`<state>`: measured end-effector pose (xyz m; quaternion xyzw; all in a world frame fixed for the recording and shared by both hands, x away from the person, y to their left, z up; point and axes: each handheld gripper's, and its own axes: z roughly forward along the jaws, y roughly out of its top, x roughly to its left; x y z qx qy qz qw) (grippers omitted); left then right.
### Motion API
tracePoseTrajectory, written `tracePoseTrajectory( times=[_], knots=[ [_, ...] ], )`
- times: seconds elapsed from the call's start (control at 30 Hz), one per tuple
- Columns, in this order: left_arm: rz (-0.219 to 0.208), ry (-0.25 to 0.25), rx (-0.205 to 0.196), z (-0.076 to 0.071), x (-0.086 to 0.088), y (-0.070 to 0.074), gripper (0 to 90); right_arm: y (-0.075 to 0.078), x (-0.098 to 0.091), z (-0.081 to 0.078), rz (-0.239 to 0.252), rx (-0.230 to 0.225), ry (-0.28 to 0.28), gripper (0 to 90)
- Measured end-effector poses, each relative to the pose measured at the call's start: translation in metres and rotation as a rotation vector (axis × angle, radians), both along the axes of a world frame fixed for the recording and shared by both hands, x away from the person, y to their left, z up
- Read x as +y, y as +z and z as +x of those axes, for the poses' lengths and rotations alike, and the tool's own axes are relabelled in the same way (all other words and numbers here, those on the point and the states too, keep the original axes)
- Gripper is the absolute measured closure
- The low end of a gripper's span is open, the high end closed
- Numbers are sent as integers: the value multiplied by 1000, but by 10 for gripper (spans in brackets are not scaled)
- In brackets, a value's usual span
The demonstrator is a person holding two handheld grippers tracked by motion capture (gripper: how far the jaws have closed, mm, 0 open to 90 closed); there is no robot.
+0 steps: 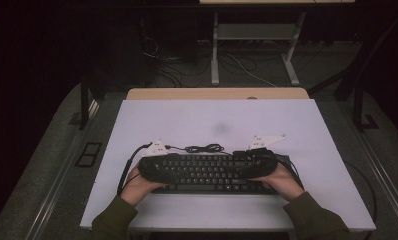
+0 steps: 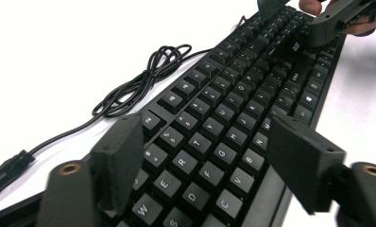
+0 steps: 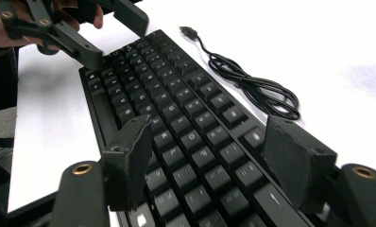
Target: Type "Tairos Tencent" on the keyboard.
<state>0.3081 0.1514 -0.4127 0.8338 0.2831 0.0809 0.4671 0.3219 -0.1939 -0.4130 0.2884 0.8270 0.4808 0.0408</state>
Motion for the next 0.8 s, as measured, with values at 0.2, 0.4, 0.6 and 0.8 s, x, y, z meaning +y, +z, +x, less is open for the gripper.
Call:
tracePoseTrajectory(
  times=[0.2, 0.4, 0.6, 0.8],
  knots=[
    [-16, 8, -15, -9, 9, 1, 191, 1, -17, -9, 7, -15, -28, 302],
    [-28, 21, -19, -16, 18, -1, 148, 2, -38, -17, 35, -25, -63, 290],
    [-28, 27, -31, -20, 25, -5, 134, 1, -58, -25, 49, -35, -99, 284],
    [-27, 30, -27, -21, 27, -6, 98, -1, -76, -34, 52, -44, -120, 274]
  ],
)
